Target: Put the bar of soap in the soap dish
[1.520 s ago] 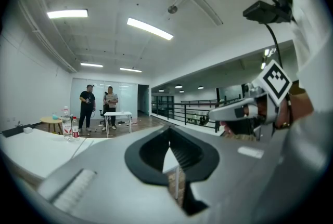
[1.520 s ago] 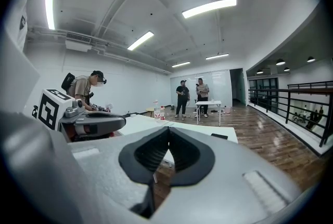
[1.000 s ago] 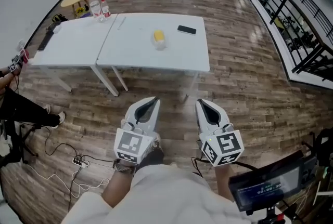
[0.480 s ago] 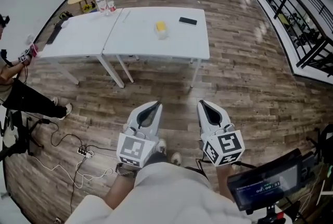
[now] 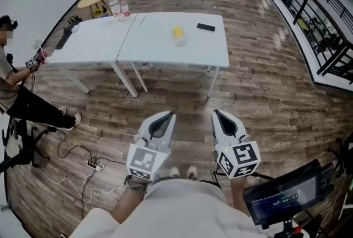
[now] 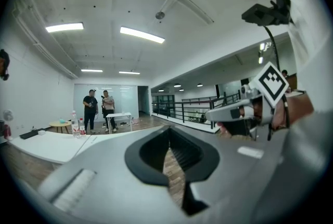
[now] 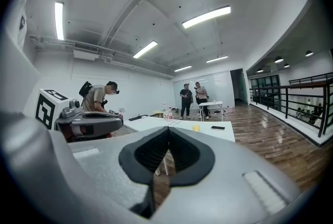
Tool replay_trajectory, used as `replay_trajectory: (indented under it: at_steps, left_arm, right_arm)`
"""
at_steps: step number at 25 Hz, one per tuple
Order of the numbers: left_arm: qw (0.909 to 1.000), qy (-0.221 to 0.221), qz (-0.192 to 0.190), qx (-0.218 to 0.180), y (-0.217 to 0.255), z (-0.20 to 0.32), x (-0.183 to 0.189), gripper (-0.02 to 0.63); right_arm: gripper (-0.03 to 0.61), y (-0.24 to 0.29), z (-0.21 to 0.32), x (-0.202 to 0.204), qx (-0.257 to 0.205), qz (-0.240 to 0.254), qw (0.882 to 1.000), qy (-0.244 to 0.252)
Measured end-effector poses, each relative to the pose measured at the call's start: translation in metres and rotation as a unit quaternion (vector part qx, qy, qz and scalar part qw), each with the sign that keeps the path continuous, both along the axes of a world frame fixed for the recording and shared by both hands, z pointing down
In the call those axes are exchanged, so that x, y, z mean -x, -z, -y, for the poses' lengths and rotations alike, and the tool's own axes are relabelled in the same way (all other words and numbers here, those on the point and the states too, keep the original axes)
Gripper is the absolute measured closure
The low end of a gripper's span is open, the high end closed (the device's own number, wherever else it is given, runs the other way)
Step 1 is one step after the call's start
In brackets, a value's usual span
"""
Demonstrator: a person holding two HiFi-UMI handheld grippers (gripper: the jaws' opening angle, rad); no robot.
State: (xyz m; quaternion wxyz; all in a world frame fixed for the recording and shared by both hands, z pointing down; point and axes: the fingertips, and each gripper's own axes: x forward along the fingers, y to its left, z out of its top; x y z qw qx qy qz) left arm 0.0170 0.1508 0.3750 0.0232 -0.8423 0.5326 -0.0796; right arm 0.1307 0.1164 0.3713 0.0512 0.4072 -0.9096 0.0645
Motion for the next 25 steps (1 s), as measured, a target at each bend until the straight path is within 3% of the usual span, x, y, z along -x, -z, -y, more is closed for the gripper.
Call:
replay_trajectory:
  at_steps: [12,25]
  left_arm:
    - [0.9998,-0.011,-0.016,-0.009,0.001,-0.021,0.031,0.606]
    - [0.999,0.027,-0.027,-0.021,0.006,-0.051,0.051,0.606]
  right_arm:
    - [0.575,0.01,-0.027,0.034,-0.012,-0.02,1.0,-0.005]
    - [0.575,0.014,-0.071,0.031,-0.02,-0.027,0.999,0.005]
